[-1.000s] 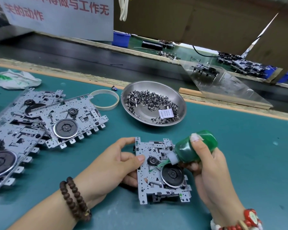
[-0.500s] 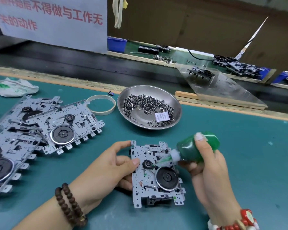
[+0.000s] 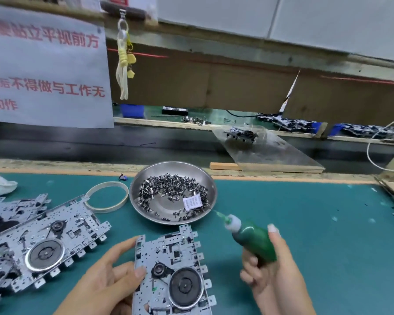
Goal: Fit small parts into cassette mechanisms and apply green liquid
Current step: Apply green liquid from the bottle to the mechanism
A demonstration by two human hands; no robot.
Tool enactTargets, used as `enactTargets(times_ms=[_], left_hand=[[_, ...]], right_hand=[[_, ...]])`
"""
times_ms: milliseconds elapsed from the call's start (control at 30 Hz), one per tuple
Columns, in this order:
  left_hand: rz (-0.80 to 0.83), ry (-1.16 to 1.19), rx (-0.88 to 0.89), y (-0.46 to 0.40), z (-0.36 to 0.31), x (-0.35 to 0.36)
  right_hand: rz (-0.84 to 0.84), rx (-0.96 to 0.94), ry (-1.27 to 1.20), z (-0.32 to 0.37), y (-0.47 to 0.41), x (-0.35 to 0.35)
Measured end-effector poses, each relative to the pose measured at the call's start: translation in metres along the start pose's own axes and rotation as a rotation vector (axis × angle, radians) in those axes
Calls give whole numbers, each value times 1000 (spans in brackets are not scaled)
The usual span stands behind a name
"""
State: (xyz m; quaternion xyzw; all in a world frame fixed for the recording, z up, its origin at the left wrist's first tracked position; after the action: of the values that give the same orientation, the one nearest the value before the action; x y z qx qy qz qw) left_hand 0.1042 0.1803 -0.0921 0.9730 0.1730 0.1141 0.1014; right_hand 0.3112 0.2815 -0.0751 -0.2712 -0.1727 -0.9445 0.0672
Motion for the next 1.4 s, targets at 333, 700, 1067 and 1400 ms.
enactTargets(times_ms=[333, 700, 1067, 1400], left_hand=[[-334, -317, 235, -22, -35, -23], [-54, 89, 145, -77, -71, 27], [35, 54, 76, -130, -82, 114], [131, -121, -67, -232, -87, 179]], right_hand=[[227, -86, 718, -7, -11, -11], [169, -232, 786, 14, -6, -19], [272, -345, 667, 87, -61, 14], [63, -210, 359, 112, -148, -18]])
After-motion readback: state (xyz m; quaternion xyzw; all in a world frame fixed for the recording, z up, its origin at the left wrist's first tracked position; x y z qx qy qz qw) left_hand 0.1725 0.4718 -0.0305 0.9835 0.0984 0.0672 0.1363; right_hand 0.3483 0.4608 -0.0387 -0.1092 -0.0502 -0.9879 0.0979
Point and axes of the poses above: each hand's wrist, its own y-axis away from the middle knuckle, its own x-axis out of the palm, z = x × y, the point moved 5 cm from there along -y, towards the middle knuckle, and after that the axes turned 4 degrees about -z, right-handed, at the moved point
